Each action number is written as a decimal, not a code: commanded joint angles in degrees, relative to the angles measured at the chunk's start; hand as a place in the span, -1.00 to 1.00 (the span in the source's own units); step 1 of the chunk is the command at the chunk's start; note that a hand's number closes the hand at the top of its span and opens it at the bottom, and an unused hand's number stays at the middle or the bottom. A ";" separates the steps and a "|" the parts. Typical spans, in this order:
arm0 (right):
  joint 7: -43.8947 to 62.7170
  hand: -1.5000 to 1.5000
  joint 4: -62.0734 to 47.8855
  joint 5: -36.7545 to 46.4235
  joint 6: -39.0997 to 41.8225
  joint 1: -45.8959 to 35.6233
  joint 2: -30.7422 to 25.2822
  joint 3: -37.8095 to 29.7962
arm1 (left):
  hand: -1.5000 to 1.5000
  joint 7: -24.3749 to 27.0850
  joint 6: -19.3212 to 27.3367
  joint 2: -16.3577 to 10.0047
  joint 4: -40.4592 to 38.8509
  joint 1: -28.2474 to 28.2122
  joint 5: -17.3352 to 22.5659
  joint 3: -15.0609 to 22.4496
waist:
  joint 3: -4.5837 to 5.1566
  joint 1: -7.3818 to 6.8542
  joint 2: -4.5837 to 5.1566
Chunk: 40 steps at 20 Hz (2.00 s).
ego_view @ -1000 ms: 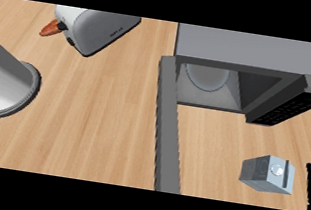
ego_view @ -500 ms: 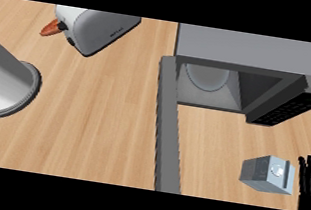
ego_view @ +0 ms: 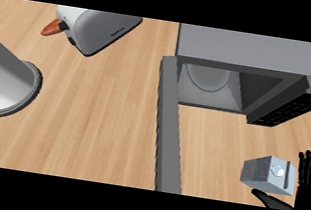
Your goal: Pick up the milk, place it into the microwave and close the microwave
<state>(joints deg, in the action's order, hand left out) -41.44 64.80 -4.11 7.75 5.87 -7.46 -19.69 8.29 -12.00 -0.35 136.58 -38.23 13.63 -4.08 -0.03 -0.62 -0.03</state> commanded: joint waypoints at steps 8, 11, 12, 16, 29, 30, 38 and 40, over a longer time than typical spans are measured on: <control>-11.65 -1.00 -20.85 0.17 7.82 -5.12 -4.93 -1.64 | -1.00 -0.42 3.10 0.35 0.15 1.66 -1.62 3.45 | -0.04 0.13 0.01; -13.49 -1.00 -23.79 0.82 19.15 -5.70 -6.65 2.14 | -1.00 1.43 0.90 0.34 -3.87 2.93 -0.45 1.23 | -0.10 -0.10 0.09; -10.47 -1.00 -21.18 1.26 19.95 -7.70 -5.31 4.60 | -1.00 -2.33 1.32 -0.38 -0.07 3.35 0.07 0.23 | -0.08 -0.09 0.05; -11.90 1.00 -18.09 -2.43 24.35 -8.32 -4.52 5.47 | -1.00 -1.11 0.06 -0.74 -2.52 3.13 0.68 -0.61 | 0.01 0.28 -0.13; -14.91 1.00 -18.26 -0.87 6.50 -14.04 -3.00 3.93 | -1.00 -2.15 -2.00 -1.04 -1.48 2.73 4.49 -4.92 | -0.02 -0.16 0.06; -11.04 1.00 -17.07 -1.36 6.00 -16.38 -3.00 4.37 | -1.00 -3.35 -1.29 -0.47 -3.66 5.05 3.51 -2.83 | 0.00 0.03 0.10; -9.33 1.00 -15.06 -0.57 9.83 -19.53 -5.03 7.63 | -1.00 1.30 -5.41 0.27 -4.08 0.85 5.22 -5.55 | 0.04 -0.04 -0.08; -6.51 1.00 -9.94 -1.67 11.68 -17.73 -4.26 9.25 | -1.00 1.15 -3.60 0.33 -4.00 0.75 2.59 -0.92 | 0.06 0.33 -0.15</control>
<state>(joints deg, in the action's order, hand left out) -49.14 50.89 -5.18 15.63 -12.56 -12.02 -12.43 7.51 -14.96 -0.33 133.84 -36.40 17.20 -6.88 0.00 -0.53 -0.09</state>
